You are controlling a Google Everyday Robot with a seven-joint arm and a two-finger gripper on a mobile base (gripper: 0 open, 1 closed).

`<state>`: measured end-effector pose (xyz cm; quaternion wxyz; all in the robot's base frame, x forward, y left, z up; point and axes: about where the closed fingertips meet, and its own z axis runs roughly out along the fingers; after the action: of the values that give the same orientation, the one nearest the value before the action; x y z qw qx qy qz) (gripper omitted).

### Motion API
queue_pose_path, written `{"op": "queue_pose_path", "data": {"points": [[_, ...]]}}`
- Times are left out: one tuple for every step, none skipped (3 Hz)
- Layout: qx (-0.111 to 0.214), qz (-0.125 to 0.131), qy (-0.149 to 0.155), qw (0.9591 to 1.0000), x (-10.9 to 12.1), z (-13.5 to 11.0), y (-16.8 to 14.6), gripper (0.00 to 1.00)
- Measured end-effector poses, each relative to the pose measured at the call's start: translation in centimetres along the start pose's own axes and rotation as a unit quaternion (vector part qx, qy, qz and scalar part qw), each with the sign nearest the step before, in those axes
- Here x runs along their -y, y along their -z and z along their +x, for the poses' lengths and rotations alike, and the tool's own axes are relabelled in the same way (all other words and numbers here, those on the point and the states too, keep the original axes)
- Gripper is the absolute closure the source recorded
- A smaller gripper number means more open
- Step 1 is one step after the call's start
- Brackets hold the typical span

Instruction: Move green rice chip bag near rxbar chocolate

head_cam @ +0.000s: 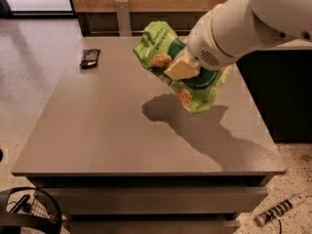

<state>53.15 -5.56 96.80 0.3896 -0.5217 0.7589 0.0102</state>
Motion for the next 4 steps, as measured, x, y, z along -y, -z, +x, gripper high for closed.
{"op": "queue_pose_path", "data": {"points": [[0.076,0.018,0.011,0.9969,3.1,-3.1,-0.6,1.00],[0.151,0.022,0.003,0.9883,6.8,-6.7,-2.2,1.00],[0.187,0.016,0.003,0.9823,8.3,-8.8,-2.8,1.00],[0.210,0.013,0.022,0.9774,8.7,-12.1,-2.5,1.00]]}}
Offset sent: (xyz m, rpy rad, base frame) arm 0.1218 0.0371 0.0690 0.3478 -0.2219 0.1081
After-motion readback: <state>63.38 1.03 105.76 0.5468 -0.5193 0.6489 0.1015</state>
